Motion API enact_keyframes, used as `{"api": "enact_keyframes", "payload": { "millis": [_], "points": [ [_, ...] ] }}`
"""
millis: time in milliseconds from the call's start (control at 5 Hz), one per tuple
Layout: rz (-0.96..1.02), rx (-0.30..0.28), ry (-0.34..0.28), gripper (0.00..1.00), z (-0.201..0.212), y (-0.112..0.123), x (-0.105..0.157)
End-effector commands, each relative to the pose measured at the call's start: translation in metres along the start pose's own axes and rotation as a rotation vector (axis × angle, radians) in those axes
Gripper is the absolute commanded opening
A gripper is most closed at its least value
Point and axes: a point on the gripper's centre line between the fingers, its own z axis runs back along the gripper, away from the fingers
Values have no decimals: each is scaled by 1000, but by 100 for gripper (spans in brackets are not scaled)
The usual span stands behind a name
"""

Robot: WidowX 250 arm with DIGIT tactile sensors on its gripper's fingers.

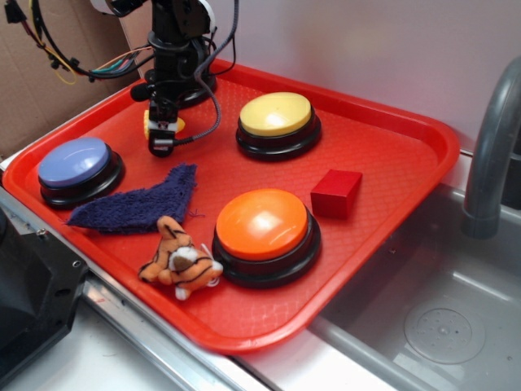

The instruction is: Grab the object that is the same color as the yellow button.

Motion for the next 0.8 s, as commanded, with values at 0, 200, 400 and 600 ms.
{"api": "enact_keyframes", "payload": {
  "millis": [0, 200, 400, 600],
  "points": [
    [512, 23, -215, 0, 103, -28, -9],
    [712, 1, -264, 0, 154, -45, -27],
    [751, -30, -299, 0, 204, -58, -44],
    [767, -87, -334, 0, 212, -66, -51]
  ]
}}
